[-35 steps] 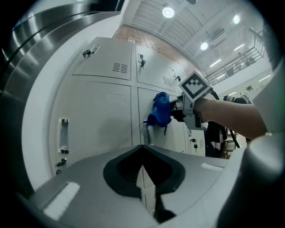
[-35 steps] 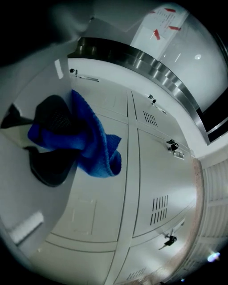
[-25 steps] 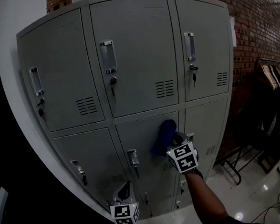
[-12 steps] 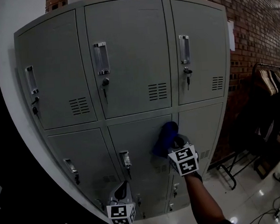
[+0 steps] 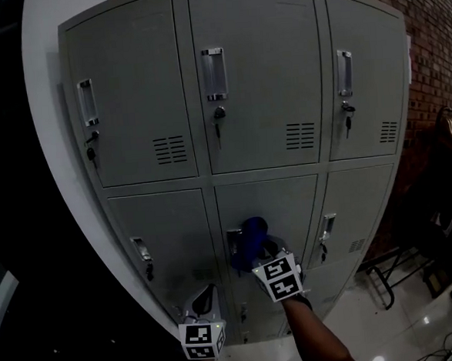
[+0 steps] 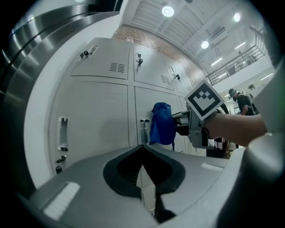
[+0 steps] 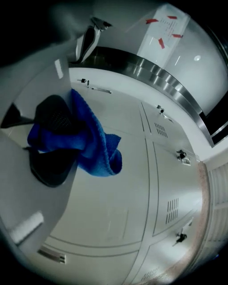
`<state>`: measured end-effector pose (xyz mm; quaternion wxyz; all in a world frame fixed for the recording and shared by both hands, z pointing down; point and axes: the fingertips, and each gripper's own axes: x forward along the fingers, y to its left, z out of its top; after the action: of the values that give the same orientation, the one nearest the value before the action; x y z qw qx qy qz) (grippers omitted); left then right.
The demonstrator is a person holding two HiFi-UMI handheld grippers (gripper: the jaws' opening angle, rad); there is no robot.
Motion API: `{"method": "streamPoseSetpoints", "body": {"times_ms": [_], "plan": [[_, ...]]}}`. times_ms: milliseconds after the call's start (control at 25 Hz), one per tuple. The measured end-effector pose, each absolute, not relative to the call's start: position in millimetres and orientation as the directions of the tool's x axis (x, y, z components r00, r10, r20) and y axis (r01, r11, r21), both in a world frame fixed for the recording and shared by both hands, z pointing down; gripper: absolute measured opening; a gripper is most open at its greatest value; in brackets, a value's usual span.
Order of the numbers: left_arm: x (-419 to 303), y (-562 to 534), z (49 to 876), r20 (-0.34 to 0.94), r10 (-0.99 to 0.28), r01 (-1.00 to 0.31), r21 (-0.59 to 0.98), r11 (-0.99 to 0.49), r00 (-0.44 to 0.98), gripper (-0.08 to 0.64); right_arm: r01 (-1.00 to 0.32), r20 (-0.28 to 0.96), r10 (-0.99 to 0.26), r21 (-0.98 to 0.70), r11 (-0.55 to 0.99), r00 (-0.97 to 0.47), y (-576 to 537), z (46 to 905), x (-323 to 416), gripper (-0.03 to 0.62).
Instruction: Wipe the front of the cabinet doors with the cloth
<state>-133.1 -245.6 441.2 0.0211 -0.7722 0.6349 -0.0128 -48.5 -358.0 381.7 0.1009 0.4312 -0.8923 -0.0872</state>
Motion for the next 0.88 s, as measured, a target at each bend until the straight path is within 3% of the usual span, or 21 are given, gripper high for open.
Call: {"method": "streamPoseSetpoints", "body": {"times_ms": [320, 880], "plan": [[-171.3, -231.9, 445.7, 0.006, -0.987, -0.986, -0.037, -0.163, 0.163, 0.017, -0.717, 0.17, -0.808, 0.383, 0.582, -0.564, -362.7, 407.5, -100.6, 0.082], [-160.3, -240.4, 447.7, 0.014, -0.981, -0.979, -0.047, -0.196, 0.196, 0.017, -0.752, 0.162, -0.828, 0.353, 0.556, -0.536, -370.5, 408.1, -59.8, 0.086]]}}
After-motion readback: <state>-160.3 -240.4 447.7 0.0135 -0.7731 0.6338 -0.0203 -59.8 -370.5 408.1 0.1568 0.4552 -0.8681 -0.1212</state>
